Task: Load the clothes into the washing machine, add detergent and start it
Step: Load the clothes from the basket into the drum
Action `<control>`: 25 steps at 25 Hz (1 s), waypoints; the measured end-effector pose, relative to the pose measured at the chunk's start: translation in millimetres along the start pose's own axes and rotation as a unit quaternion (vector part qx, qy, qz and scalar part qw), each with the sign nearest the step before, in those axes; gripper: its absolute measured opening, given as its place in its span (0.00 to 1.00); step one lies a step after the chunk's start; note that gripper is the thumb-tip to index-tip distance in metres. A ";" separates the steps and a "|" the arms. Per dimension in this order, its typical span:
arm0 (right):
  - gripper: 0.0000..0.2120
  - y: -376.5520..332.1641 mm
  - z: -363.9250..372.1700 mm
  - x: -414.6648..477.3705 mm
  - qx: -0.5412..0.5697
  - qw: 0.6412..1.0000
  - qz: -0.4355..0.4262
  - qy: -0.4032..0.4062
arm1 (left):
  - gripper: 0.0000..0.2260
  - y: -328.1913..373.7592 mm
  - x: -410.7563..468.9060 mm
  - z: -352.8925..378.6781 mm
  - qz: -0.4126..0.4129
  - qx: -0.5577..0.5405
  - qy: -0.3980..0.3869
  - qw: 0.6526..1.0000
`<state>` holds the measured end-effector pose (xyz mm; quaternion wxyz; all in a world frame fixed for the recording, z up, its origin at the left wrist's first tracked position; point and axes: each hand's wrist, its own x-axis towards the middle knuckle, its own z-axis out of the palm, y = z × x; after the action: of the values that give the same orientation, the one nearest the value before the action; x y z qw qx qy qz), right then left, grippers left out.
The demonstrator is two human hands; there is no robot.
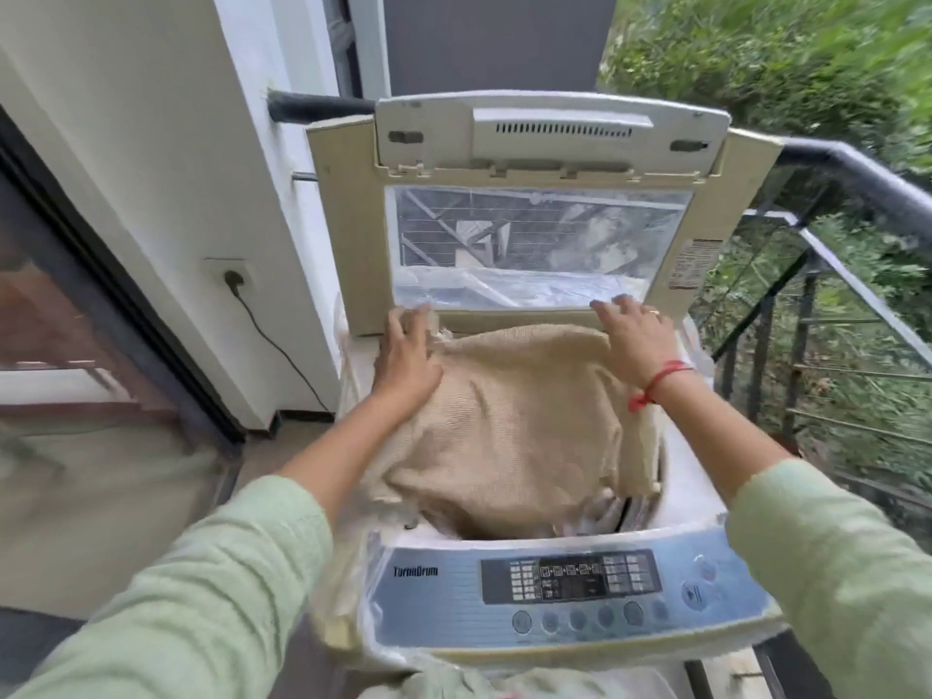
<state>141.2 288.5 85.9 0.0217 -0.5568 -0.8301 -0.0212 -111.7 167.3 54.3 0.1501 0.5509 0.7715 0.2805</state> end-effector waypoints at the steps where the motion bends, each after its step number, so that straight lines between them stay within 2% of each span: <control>1: 0.29 -9.8 13.5 4.9 0.004 1.000 -0.013 -0.001 | 0.32 2.4 5.6 9.4 0.039 0.052 0.020 0.998; 3: 0.33 -29.7 46.4 5.5 0.050 0.996 -0.052 -0.046 | 0.29 5.5 12.8 25.6 0.120 0.112 0.012 0.986; 4: 0.38 -39.4 67.2 1.6 0.048 0.992 -0.067 -0.097 | 0.27 6.2 15.2 32.9 0.159 0.123 -0.015 0.980; 6: 0.49 -50.0 115.0 -8.6 0.011 0.973 -0.053 -0.226 | 0.24 3.4 20.8 51.0 0.192 0.137 -0.131 0.963; 9: 0.54 -39.8 172.2 -24.1 0.007 0.943 0.032 -0.331 | 0.26 -8.2 25.9 76.5 0.167 0.204 -0.309 0.914; 11: 0.59 -31.9 192.1 -29.6 0.026 0.932 0.076 -0.353 | 0.33 -17.5 34.9 87.9 0.126 0.245 -0.396 0.876; 13: 0.64 -31.5 198.9 -30.5 0.026 0.927 0.110 -0.359 | 0.41 -26.3 42.5 98.8 0.082 0.297 -0.490 0.816; 15: 0.69 -35.8 206.0 -26.0 0.017 0.918 0.142 -0.371 | 0.47 -36.3 45.5 118.9 0.062 0.384 -0.531 0.753; 17: 0.73 -40.3 217.7 -21.7 0.018 0.894 0.167 -0.416 | 0.53 -42.6 46.8 141.4 0.076 0.455 -0.505 0.730; 19: 0.72 -38.9 225.9 -18.5 0.029 0.854 0.189 -0.483 | 0.51 -51.6 42.7 168.9 0.066 0.484 -0.498 0.716; 20: 0.67 -35.5 231.4 -19.1 0.026 0.825 0.185 -0.534 | 0.48 -54.5 39.9 178.8 0.061 0.493 -0.508 0.703; 22: 0.49 -38.5 225.0 -20.3 -0.023 0.759 0.157 -0.631 | 0.43 -70.2 34.0 194.3 0.041 0.510 -0.521 0.683; 23: 0.44 -39.3 225.6 -20.2 -0.056 0.742 0.138 -0.654 | 0.40 -80.5 32.0 204.6 0.024 0.506 -0.528 0.682; 24: 0.43 -40.8 228.2 -22.4 -0.080 0.736 0.122 -0.661 | 0.38 -90.7 29.6 215.1 0.008 0.499 -0.528 0.687; 25: 0.45 -49.2 228.7 -26.4 -0.086 0.747 0.109 -0.650 | 0.38 -97.4 28.0 215.1 -0.008 0.500 -0.520 0.693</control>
<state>102.9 259.1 -144.5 -0.5690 -0.5225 -0.5715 0.2768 -79.7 228.0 -173.4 0.2318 0.5966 0.6011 -0.4785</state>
